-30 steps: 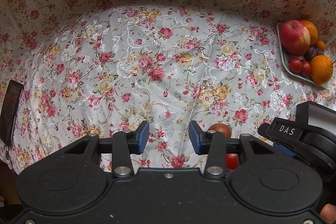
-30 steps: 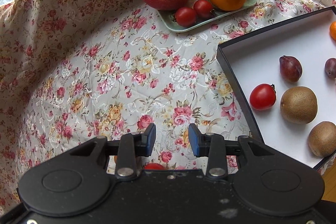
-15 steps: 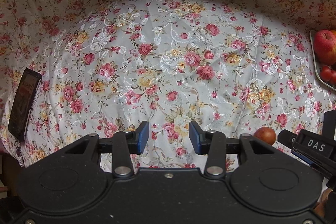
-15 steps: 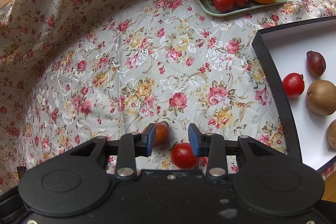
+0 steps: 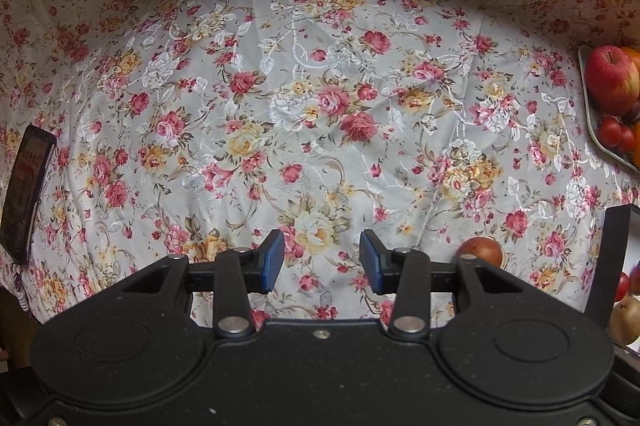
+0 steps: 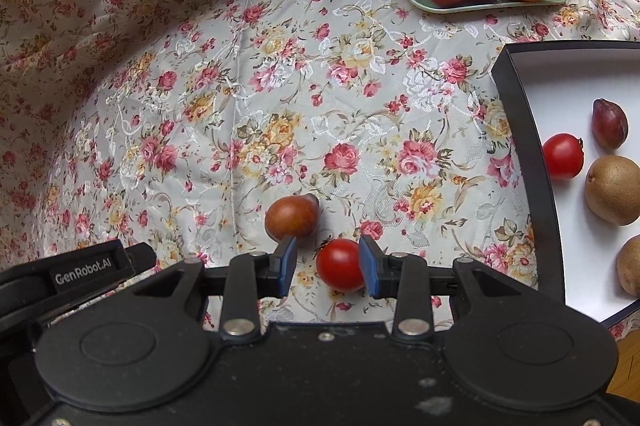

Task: Organize fruits
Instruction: 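Grasp a red tomato with the right tool while the left tool approaches a brown round fruit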

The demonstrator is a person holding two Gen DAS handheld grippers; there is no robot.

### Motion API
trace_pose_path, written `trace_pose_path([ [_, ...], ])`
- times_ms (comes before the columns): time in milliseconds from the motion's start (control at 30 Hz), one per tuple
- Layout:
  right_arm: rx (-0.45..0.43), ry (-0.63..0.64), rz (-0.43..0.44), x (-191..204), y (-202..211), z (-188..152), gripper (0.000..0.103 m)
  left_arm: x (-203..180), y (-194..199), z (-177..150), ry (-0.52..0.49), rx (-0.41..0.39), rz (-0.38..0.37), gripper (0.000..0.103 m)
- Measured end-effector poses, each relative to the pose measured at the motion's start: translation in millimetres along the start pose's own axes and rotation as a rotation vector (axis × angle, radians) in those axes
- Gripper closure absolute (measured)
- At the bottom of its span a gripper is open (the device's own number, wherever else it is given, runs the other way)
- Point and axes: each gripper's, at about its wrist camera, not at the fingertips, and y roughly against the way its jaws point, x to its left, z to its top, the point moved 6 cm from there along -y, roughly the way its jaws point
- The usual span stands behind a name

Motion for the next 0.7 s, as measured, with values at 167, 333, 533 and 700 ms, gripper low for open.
trace_pose_path([
  [167,0.033,-0.006,-0.046,-8.7,-12.2,-2.9,0.065,-4.9,-2.4,0.2,0.006,0.012,-0.011,0.052],
  [333,0.054,-0.001,-0.031,-3.4,-18.7,-4.5,0.065,-3.6,-4.8,-1.0,0.01,0.023,-0.009,0.052],
  [533,0.081,0.014,-0.042,4.8,-29.0,-9.7,0.065,-1.3,-4.2,0.0,0.027,0.031,-0.028,0.052],
  [700,0.067,0.03,-0.066,6.5,-33.0,-11.8,0.065,-3.0,-3.8,-0.1,0.03,0.032,-0.033,0.052],
])
